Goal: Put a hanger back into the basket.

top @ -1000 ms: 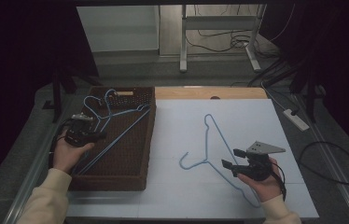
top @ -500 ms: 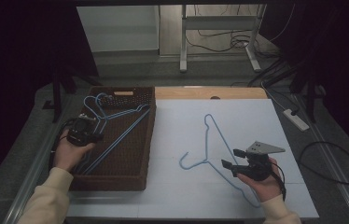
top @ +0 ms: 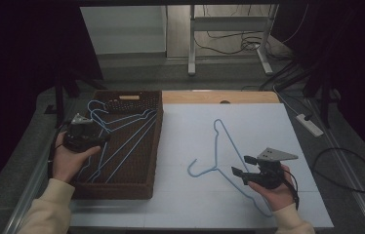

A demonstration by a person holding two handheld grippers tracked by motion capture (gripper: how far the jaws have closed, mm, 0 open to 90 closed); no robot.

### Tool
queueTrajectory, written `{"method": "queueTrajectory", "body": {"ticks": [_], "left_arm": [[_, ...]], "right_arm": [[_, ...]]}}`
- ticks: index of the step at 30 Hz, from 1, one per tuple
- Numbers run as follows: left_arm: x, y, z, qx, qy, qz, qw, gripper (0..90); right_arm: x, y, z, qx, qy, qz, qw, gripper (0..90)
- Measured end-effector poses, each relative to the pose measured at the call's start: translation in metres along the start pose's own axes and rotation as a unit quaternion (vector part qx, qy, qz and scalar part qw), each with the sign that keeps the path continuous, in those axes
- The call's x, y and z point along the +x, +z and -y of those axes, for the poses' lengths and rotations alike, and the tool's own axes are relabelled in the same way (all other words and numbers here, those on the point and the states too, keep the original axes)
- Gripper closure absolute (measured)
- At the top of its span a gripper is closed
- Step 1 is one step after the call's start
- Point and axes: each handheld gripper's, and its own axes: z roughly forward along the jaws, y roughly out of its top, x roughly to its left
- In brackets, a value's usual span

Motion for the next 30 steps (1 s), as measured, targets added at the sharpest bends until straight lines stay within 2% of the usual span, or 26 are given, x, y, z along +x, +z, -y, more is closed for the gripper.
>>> {"method": "queueTrajectory", "body": {"ticks": [3,7,11,12,13,16,21,24,30], "left_arm": [[-0.008,-0.015,0.000,-0.035,0.013,0.016,0.9992,32.6],[-0.019,-0.030,0.003,-0.072,0.023,0.040,0.9964,31.1],[-0.032,-0.043,0.007,-0.095,0.031,0.060,0.9932,30.1],[-0.032,-0.043,0.007,-0.095,0.031,0.060,0.9932,30.1],[-0.040,-0.049,0.009,-0.104,0.037,0.071,0.9913,30.2],[-0.052,-0.053,0.011,-0.107,0.045,0.088,0.9893,30.1],[-0.068,-0.056,0.013,-0.109,0.047,0.120,0.9857,29.9],[-0.076,-0.055,0.013,-0.112,0.046,0.140,0.9827,29.6],[-0.093,-0.047,0.012,-0.099,0.058,0.148,0.9822,29.4]], "right_arm": [[0.000,0.000,0.000,0.001,0.000,0.000,1.0000,33.0],[-0.002,-0.001,0.000,0.001,0.003,0.001,1.0000,32.8],[-0.005,-0.002,0.001,0.002,0.005,0.004,1.0000,32.4],[-0.005,-0.002,0.001,0.002,0.005,0.004,1.0000,32.4],[-0.007,-0.002,0.001,0.004,0.007,0.005,1.0000,32.2],[-0.009,-0.003,0.001,0.004,0.009,0.007,0.9999,32.0],[-0.010,-0.004,0.002,0.005,0.012,0.006,0.9999,31.7],[-0.011,-0.003,0.002,0.007,0.011,0.007,0.9999,31.6],[-0.011,-0.004,0.002,0.008,0.010,0.008,0.9999,31.6]]}}
